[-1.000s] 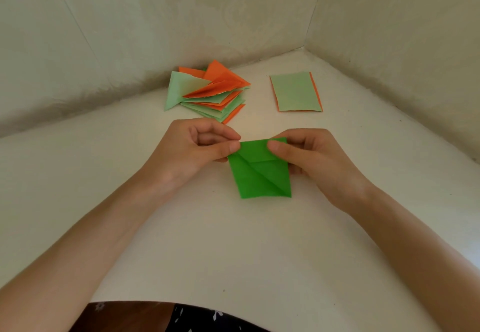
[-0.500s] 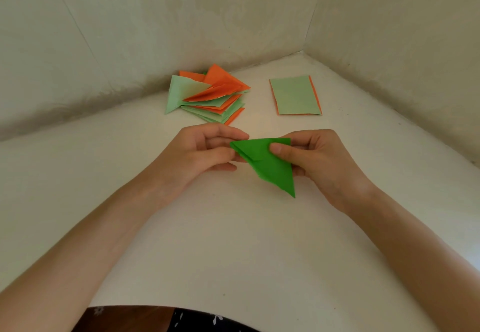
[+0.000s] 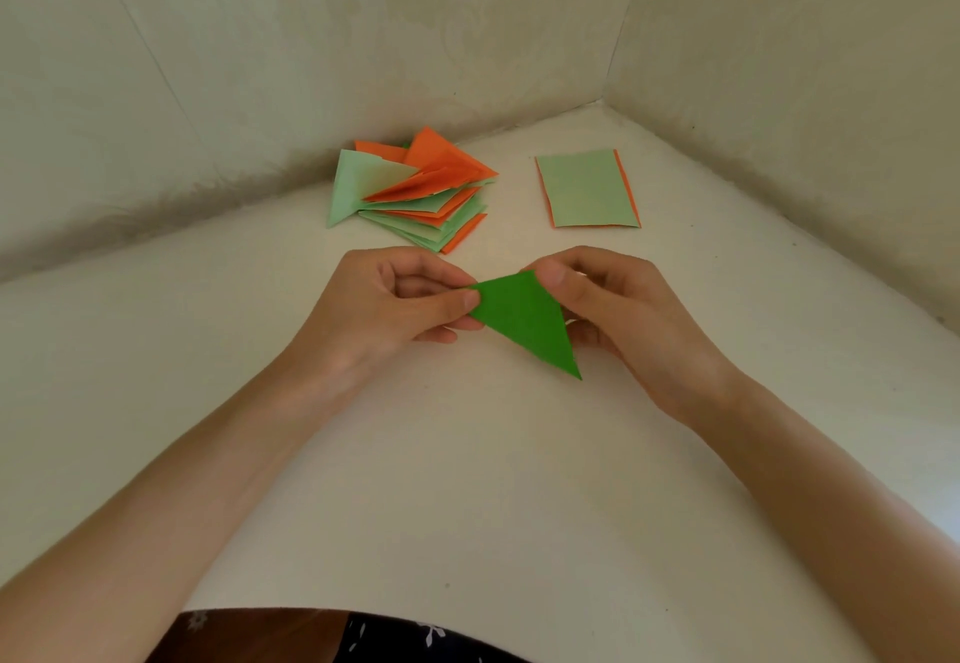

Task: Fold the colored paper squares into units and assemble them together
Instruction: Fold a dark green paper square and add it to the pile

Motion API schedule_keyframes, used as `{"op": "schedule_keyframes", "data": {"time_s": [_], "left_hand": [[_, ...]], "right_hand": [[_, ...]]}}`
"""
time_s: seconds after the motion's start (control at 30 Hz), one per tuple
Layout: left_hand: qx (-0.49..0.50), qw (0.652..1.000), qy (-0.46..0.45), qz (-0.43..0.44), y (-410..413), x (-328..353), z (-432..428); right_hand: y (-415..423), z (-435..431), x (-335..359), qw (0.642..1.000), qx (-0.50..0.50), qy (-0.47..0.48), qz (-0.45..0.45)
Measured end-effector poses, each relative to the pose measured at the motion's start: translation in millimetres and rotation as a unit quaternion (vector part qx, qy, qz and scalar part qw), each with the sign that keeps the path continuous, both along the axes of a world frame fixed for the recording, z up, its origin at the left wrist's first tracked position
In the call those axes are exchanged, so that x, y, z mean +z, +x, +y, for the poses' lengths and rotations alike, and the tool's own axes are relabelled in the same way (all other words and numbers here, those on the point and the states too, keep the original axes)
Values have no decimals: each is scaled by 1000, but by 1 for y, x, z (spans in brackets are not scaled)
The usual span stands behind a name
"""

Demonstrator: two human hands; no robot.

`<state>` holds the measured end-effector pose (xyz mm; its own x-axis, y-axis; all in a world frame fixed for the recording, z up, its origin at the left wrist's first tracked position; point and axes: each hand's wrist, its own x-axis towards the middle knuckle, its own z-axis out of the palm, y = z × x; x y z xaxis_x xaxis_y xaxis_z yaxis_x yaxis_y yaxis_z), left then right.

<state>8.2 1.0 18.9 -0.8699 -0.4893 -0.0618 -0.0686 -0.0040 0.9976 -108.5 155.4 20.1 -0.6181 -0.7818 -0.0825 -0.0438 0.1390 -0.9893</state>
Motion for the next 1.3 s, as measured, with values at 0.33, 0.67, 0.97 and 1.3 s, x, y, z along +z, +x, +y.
{"op": "schedule_keyframes", "data": {"time_s": [0.33,0.67,0.97,1.3], "left_hand": [[-2,944,-330,-21,-1,-21,1],[-155,748,-646,-5,10,-22,3],[-157,725,-668,-51,21,-16,13],[-135,706,-693,-56,19,-15,20]], "right_hand": [[-9,-3,-14,937,-35,113,329],[-10,7,-22,763,58,70,640],[-14,49,-18,682,97,121,715],[10,39,-24,737,52,88,668]]}}
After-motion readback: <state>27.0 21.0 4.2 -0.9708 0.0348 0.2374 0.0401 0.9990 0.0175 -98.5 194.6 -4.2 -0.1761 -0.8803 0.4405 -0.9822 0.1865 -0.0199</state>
